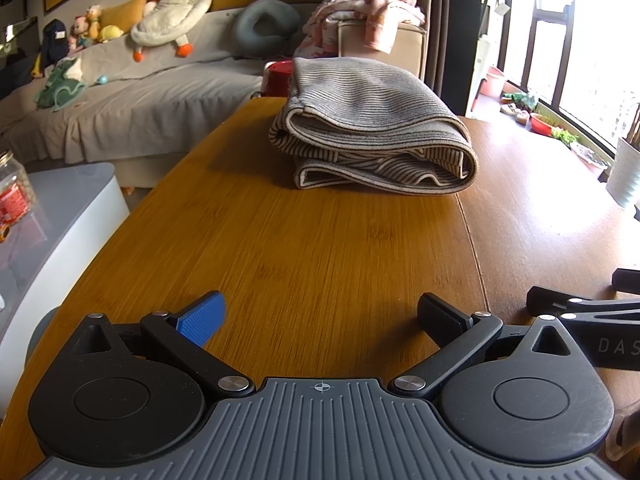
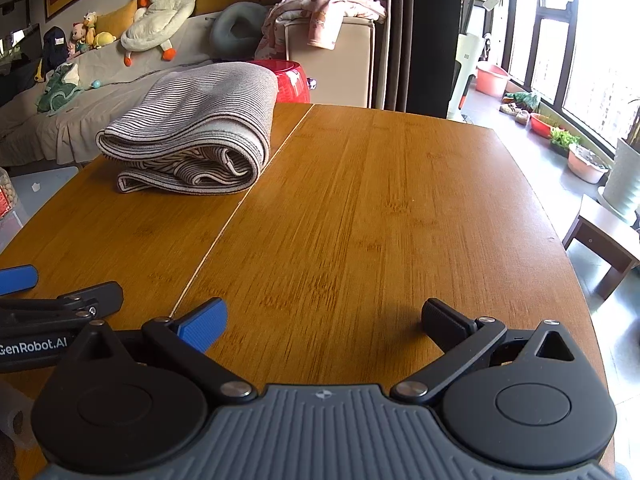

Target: Fold clothes

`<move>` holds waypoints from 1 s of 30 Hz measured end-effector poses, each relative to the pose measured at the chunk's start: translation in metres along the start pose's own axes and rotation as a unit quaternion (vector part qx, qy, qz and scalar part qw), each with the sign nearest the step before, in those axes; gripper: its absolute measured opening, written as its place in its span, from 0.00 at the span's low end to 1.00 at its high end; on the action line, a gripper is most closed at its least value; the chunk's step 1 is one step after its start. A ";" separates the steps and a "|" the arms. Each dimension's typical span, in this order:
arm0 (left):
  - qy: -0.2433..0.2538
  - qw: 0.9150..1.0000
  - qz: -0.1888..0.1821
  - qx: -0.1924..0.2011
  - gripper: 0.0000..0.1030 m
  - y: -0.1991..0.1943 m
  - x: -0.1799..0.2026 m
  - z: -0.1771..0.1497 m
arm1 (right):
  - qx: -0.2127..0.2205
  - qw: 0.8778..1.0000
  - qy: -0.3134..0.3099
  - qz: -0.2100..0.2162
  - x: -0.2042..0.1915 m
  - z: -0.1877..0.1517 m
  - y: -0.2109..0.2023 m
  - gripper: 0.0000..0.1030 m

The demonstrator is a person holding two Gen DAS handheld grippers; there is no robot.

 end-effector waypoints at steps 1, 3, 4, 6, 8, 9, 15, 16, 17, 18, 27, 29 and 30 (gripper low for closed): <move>0.000 1.000 0.000 0.000 1.00 0.000 0.000 0.000 | 0.000 1.000 0.003 -0.004 0.002 0.000 0.000 1.00; 0.000 1.000 0.000 0.000 1.00 0.000 0.000 0.000 | 0.000 1.000 0.005 -0.006 0.006 0.001 0.001 1.00; 0.000 1.000 0.000 0.000 1.00 0.000 0.001 0.000 | 0.000 1.000 0.005 -0.005 0.006 0.001 0.001 1.00; 0.000 1.000 0.000 0.000 1.00 0.001 0.001 0.000 | 0.000 1.000 0.005 -0.005 0.006 0.000 0.001 1.00; 0.000 1.000 0.000 0.000 1.00 0.001 0.001 0.001 | 0.000 1.000 0.005 -0.005 0.006 0.000 0.001 1.00; 0.000 1.000 0.000 0.000 1.00 0.001 0.001 0.001 | 0.000 1.000 0.005 -0.005 0.007 0.000 0.001 1.00; 0.000 1.000 0.000 0.000 1.00 0.001 0.001 0.001 | 0.000 1.000 0.005 -0.004 0.007 0.000 0.001 1.00; 0.000 1.000 0.000 0.000 1.00 0.001 0.001 0.001 | 0.000 1.000 0.005 -0.004 0.008 0.000 0.002 1.00; 0.000 1.000 0.000 0.000 1.00 0.001 0.001 0.001 | 0.000 1.000 0.004 -0.004 0.008 0.000 0.002 1.00; 0.000 1.000 0.000 0.000 1.00 0.001 0.001 0.001 | 0.000 1.000 0.004 -0.004 0.008 0.000 0.002 1.00; 0.000 1.000 0.000 0.000 1.00 0.001 0.001 0.001 | 0.000 1.000 0.004 -0.004 0.008 0.001 0.002 1.00; 0.000 1.000 0.000 0.000 1.00 0.001 0.001 0.001 | 0.000 1.000 0.004 -0.004 0.008 0.001 0.002 1.00; 0.000 1.000 0.000 0.000 1.00 0.001 0.001 0.001 | 0.000 1.000 0.004 -0.004 0.009 0.001 0.002 1.00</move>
Point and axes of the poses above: each gripper's, at about its wrist camera, not at the fingertips, and y roughly the way its jaws point, x to its right, z to its top, the point moved 2 cm from there along y, roughly the way its jaws point, and after that the axes turned 2 degrees about z, right-handed, at the moved point
